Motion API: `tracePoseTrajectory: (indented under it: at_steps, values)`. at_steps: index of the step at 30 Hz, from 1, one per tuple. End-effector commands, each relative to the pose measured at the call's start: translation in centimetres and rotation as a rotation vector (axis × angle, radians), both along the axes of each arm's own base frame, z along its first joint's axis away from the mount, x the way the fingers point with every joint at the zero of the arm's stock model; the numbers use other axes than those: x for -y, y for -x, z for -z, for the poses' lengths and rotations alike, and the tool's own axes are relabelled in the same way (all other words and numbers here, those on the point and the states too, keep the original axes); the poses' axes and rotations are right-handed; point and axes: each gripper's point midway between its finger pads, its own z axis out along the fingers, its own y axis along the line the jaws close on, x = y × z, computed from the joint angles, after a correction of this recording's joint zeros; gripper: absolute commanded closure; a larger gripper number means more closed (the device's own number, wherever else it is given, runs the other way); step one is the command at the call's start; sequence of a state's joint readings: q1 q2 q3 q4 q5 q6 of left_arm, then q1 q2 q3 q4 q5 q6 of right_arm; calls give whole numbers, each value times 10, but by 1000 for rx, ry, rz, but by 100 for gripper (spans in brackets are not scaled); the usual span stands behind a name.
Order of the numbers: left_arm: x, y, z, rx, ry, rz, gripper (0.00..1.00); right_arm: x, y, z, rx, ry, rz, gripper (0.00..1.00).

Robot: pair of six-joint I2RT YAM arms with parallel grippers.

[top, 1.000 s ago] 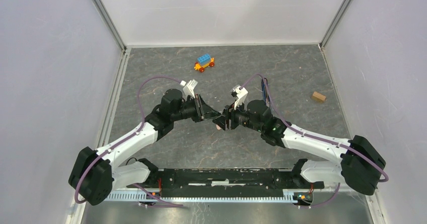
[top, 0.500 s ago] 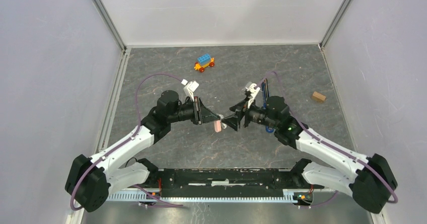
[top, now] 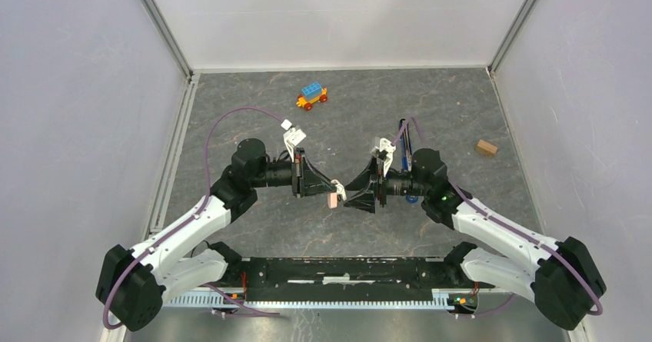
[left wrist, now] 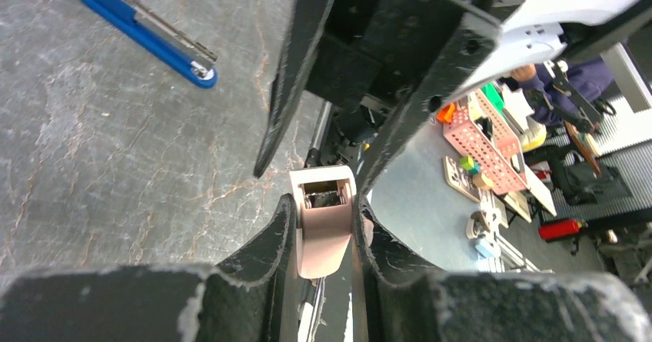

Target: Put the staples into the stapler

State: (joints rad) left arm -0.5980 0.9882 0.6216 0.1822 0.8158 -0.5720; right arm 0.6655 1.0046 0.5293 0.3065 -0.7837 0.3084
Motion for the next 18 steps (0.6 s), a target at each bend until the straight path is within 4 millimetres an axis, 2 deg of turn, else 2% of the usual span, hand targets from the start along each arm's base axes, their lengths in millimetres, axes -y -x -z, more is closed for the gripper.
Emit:
tracePoseTrajectory:
  at_steps: [1, 9, 16, 18]
  values:
    - [4, 14, -35, 166, 107, 108, 98, -6, 11, -7, -8, -74, -82, 38]
    - [5, 14, -31, 185, 117, 121, 98, -12, 15, -8, -47, -115, -124, 44]
    - [7, 14, -25, 188, 113, 137, 98, -16, 19, -12, -57, -138, -152, 44]
    - [6, 14, -25, 187, 112, 137, 98, -17, 19, -11, -61, -135, -149, 58]
